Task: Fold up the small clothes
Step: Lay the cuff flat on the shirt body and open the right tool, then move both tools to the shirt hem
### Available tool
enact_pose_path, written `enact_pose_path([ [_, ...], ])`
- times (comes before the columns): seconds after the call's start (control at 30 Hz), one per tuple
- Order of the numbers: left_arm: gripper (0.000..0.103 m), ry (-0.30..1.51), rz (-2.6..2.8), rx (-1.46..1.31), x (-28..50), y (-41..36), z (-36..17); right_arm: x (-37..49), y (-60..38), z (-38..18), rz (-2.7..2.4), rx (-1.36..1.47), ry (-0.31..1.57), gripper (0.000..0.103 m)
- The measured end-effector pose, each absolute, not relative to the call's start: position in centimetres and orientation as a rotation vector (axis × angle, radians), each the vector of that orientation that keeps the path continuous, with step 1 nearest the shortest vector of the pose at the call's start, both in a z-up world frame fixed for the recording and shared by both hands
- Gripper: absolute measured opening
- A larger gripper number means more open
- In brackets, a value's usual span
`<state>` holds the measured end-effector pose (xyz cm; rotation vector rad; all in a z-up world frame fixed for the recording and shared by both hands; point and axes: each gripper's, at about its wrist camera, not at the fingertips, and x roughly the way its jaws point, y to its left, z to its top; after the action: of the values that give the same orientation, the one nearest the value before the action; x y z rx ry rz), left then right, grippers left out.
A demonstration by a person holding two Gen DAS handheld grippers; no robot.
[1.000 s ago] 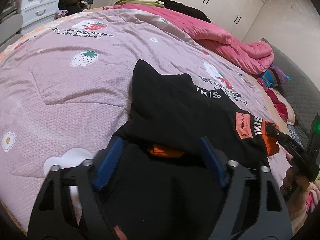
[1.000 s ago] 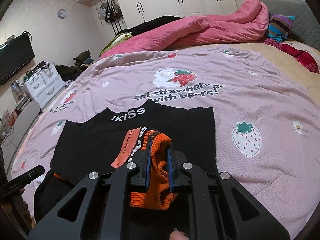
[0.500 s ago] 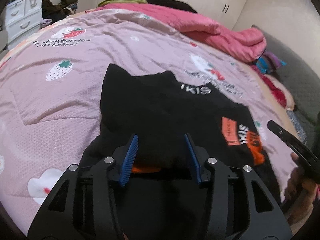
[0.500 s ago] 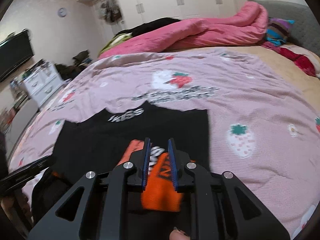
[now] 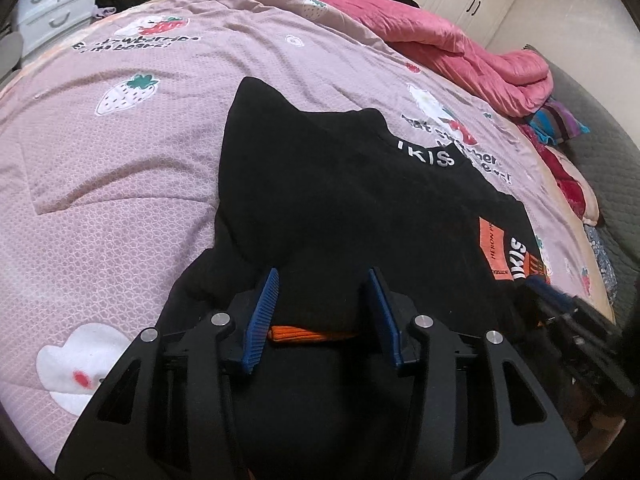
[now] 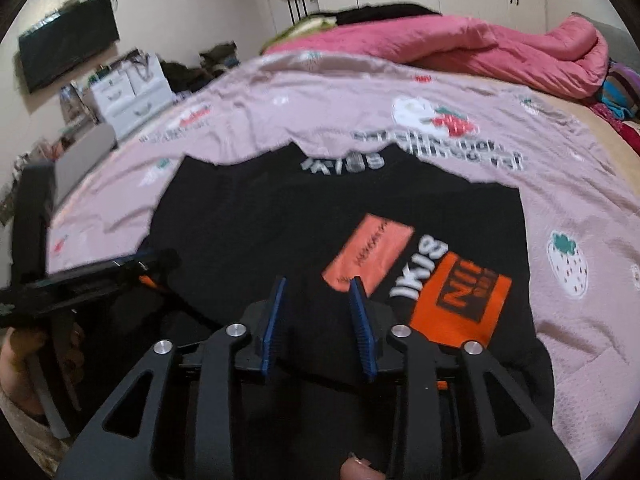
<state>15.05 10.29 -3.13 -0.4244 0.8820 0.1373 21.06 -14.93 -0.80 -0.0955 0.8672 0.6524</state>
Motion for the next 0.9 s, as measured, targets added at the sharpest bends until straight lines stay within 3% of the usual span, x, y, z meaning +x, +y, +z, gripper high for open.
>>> enact_pose_path([
  [0.13, 0.038, 0.88, 0.131, -0.431, 15.0, 10.4, -3.2, 22.5, -15.8, -2.8, 0.643, -0.047, 0.969, 0.034],
  [0.4, 0.038, 0.878, 0.134, -0.427, 15.0, 10.2, -3.1, 21.5, -15.8, -1.9, 0.649, -0.059, 0.932, 0.042],
  [0.77, 0.04, 0.872, 0.142, -0.423, 14.6, 9.8, -2.7, 21.1, -16.6, -0.2, 0.65, -0.02, 0.865, 0.075],
  [0.9, 0.05, 0.865, 0.131, -0.419, 14.2, 9.4, -2.1, 21.2, -17.2, 0.2, 0.635, 0.003, 0.839, 0.087],
])
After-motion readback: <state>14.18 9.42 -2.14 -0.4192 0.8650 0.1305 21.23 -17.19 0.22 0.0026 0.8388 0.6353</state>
